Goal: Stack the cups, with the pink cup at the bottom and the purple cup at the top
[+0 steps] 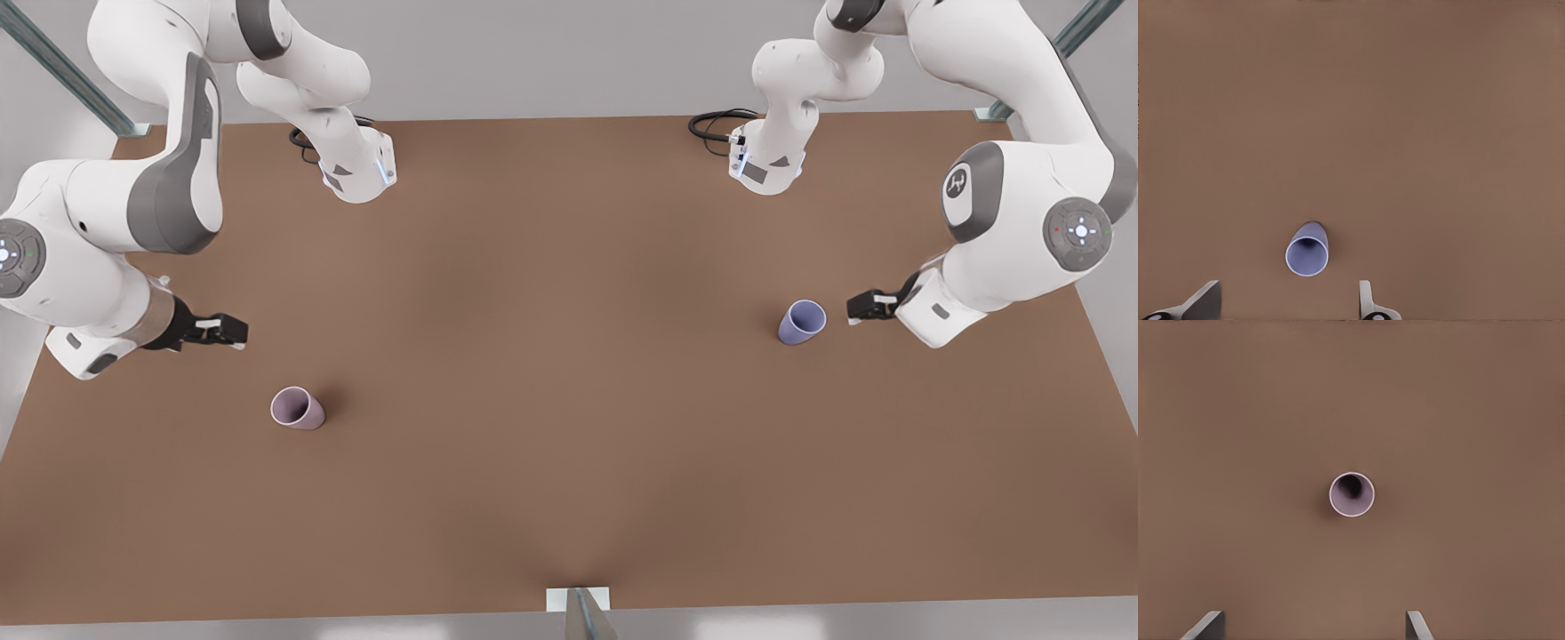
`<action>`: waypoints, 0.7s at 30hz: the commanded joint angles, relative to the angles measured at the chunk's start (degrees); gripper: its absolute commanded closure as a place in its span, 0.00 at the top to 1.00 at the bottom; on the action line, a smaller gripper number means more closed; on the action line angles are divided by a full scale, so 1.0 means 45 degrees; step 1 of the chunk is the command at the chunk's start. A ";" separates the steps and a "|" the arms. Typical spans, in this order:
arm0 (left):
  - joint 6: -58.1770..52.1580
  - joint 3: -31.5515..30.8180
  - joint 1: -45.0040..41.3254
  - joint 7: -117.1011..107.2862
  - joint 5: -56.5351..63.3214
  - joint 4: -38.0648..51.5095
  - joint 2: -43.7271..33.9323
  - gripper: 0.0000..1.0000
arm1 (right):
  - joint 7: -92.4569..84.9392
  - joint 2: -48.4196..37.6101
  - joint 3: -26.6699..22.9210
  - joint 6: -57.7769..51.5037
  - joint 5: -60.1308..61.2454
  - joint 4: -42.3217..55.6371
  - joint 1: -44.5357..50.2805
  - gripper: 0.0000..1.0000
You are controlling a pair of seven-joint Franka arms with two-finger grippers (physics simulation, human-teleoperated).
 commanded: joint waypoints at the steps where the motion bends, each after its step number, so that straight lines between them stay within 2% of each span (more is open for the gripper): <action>1: 0.0640 0.0001 0.0000 -0.1157 0.0035 0.0012 0.0007 1.00 | -0.0234 -0.0014 -0.0005 0.0465 -0.0052 0.0014 -0.0001 1.00; 5: 0.0640 0.0060 0.0020 -0.1216 0.0016 0.0012 0.0183 1.00 | -0.0273 0.0278 0.0034 0.0699 -0.0442 -0.0142 -0.0020 1.00; 8: 0.0660 0.0001 0.0000 -0.1196 -0.0023 0.0012 0.0222 1.00 | -0.0117 0.1177 -0.0083 0.1871 -0.0384 -0.0552 -0.0001 1.00; 15: 0.0621 0.0001 0.0000 -0.1157 -0.0062 0.0012 0.0164 1.00 | -0.0292 0.1568 -0.0103 0.6323 -0.0228 -0.3774 -0.0333 1.00; 17: 0.0621 0.0001 0.0000 -0.1177 -0.0082 0.0012 0.0164 1.00 | -0.1034 0.1587 -0.0571 0.6618 0.0963 -0.4009 -0.0411 1.00; 21: 0.0484 0.0001 0.0000 -0.1196 -0.0082 0.0012 0.0164 1.00 | -0.1679 0.1763 -0.0942 0.8178 0.1667 -0.5083 -0.0489 1.00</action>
